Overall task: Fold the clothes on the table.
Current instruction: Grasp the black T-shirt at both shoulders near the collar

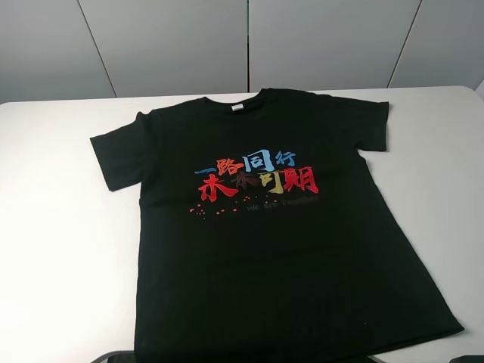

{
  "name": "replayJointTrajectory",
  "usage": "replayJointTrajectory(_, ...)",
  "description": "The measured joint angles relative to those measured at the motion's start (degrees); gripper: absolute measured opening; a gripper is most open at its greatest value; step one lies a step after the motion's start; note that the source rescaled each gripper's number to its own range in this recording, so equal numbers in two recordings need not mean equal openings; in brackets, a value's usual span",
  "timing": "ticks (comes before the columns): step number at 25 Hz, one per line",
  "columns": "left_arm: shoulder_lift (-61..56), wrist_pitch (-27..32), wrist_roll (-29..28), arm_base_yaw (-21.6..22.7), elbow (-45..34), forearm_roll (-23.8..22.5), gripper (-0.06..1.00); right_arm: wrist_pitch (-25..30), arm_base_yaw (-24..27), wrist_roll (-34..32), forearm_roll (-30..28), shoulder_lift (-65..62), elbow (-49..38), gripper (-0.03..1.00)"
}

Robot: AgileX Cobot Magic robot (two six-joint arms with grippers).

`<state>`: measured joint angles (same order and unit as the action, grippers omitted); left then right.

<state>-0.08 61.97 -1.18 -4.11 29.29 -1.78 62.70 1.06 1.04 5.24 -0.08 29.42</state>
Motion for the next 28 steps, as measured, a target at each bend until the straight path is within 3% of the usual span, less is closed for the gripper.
replayJointTrajectory(28,0.0,0.0,0.0,0.0,0.0,0.0,1.0,0.0,0.0,0.23,0.0,0.0,0.0,1.0)
